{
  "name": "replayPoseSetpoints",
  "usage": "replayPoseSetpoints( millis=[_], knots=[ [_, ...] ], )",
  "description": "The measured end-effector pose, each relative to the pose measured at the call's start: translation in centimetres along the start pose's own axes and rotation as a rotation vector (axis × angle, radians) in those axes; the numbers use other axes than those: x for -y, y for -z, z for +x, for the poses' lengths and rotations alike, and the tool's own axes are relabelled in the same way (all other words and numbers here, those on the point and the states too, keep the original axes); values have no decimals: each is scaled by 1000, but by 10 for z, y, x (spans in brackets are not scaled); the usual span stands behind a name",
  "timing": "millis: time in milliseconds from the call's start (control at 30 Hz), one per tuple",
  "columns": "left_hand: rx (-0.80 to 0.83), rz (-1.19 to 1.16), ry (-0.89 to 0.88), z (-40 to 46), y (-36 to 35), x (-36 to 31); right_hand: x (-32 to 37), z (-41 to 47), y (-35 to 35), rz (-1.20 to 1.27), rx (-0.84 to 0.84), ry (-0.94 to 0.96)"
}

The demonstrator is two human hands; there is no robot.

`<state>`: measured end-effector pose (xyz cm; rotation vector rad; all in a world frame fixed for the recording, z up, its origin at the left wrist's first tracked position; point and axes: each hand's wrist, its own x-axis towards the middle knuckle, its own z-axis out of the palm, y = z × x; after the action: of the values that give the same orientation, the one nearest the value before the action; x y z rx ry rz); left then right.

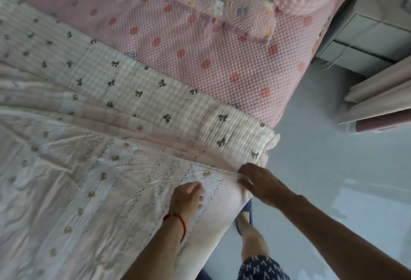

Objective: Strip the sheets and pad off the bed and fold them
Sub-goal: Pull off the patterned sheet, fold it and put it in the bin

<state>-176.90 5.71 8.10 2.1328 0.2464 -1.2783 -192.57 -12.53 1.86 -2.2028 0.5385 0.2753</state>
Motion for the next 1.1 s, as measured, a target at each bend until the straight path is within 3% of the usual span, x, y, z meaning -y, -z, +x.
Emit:
replayPoseSetpoints(
  millis=[133,233,400,633,900,1100],
  knots=[
    [4,-580,177,3,13,20,47,-61,-40,-115,-129,211],
    [-31,-672,177,-2,42,55,78,-99,-72,-136,-192,268],
    [-105,-532,67,-47,90,134,117,-155,-143,-186,-250,205],
    [-134,-462,-1,-118,158,259,185,-231,-246,-201,-142,-58],
    [-260,-336,59,-149,224,370,229,-276,-342,-226,143,-36],
    [-284,-236,37,-156,258,404,248,-301,-383,-181,64,-52]
  ],
)
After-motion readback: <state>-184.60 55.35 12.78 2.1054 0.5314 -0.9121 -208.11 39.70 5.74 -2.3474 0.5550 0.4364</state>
